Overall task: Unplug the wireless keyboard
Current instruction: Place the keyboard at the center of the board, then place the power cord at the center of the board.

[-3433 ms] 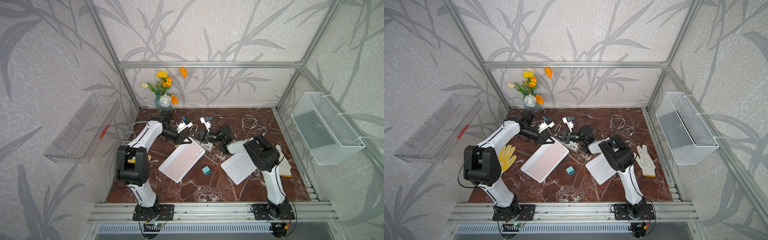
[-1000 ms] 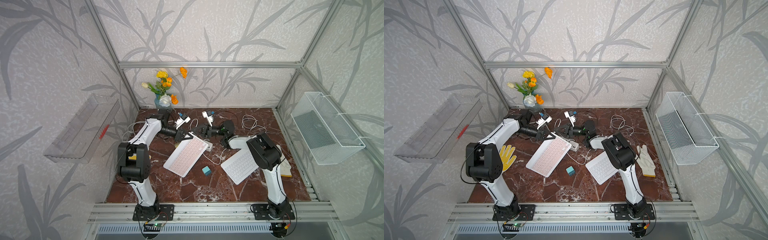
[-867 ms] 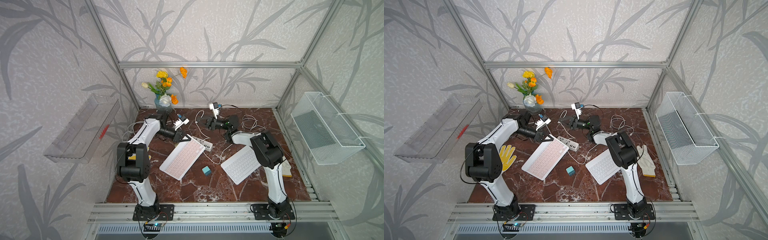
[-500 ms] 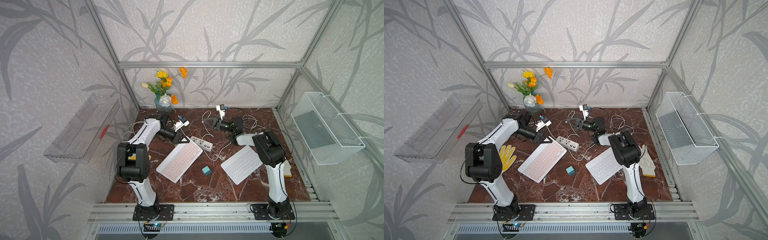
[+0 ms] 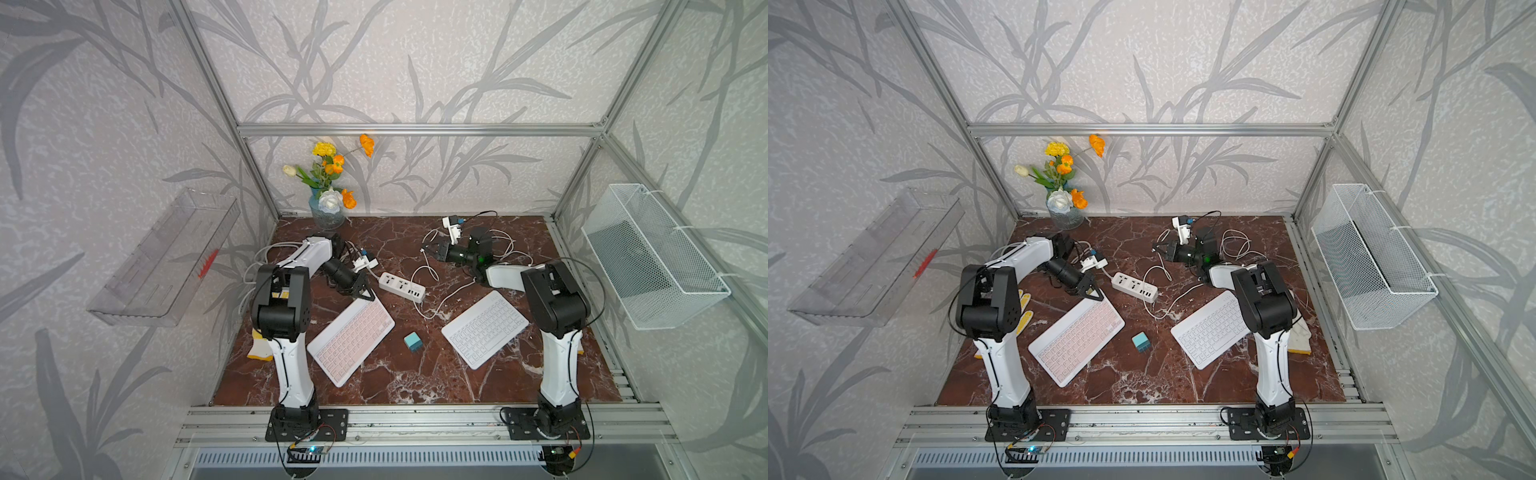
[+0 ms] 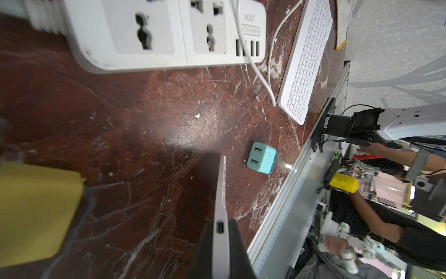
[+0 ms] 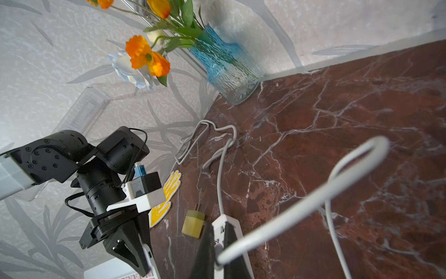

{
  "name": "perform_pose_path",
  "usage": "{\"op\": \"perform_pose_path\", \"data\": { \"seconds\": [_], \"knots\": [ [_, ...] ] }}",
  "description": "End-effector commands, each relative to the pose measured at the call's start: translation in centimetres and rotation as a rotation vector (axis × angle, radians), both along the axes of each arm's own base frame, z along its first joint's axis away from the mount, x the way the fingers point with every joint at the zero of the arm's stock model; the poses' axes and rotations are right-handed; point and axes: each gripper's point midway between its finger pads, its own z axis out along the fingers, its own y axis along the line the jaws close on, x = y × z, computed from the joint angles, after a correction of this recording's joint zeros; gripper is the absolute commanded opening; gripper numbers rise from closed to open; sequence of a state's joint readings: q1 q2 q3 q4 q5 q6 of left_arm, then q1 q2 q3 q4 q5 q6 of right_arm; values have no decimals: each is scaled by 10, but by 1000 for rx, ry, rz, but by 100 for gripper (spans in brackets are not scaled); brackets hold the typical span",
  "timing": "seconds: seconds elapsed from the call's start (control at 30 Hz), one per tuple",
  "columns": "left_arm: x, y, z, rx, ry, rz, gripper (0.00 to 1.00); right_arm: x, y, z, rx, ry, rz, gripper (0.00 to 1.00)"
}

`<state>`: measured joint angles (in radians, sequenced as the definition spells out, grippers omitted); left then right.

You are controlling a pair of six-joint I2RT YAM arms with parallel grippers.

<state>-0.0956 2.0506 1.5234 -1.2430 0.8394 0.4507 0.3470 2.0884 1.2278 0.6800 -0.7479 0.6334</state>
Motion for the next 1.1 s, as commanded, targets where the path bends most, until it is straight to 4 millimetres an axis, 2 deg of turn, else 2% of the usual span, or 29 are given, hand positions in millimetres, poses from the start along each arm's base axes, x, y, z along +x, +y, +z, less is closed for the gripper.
{"op": "perform_pose_path", "data": {
  "seconds": [0.0, 0.2, 0.43, 0.57, 0.7, 0.77, 0.87, 1.07],
  "knots": [
    [-19, -4, 0, 51, 141, -14, 4, -1, -6, -2, -145, -16, -25, 0],
    [-23, -1, -14, 95, 176, -21, 10, 6, -18, -19, -319, 8, -75, 0],
    [-8, 27, -38, 292, 94, -34, 36, 6, -16, -40, -392, 35, -63, 0],
    [10, 38, -41, 354, 11, -24, 37, 6, -18, -45, -399, 40, -67, 0],
    [33, 49, -41, 411, -69, 14, 33, 8, -19, -41, -406, 28, -77, 0],
    [43, 53, -39, 430, -89, 36, 35, 7, -18, -38, -408, 29, -68, 1],
    [43, 47, -30, 395, -75, 42, 41, 5, -21, -33, -427, 23, -71, 18],
    [40, 39, -13, 348, -135, 127, 45, -4, -30, -20, -478, -10, -78, 46]
  ]
}}
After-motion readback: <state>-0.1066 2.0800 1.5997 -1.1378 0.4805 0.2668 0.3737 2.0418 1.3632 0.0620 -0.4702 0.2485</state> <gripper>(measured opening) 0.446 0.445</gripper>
